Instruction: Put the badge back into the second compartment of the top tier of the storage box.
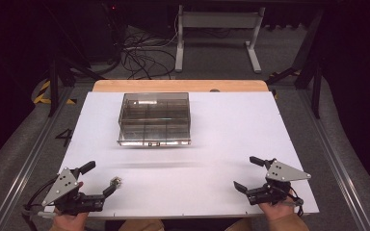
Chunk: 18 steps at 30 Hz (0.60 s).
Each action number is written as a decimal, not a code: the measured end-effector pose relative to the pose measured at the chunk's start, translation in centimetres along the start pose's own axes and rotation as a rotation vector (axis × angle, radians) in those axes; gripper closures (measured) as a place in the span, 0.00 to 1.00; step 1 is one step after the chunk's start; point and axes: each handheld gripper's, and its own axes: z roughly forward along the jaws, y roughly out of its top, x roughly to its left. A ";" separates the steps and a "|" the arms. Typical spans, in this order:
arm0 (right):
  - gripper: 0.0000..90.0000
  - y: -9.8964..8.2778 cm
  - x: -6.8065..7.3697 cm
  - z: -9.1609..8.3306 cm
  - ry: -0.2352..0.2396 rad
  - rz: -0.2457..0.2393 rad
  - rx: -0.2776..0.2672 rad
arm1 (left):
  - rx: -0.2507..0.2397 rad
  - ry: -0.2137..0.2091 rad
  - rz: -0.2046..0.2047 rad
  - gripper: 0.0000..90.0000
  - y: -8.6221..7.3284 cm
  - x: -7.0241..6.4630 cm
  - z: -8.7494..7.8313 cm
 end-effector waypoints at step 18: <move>0.02 0.0 0.1 0.2 0.008 -0.004 0.006 | 0.004 0.004 -0.003 0.04 0.2 -0.1 -0.1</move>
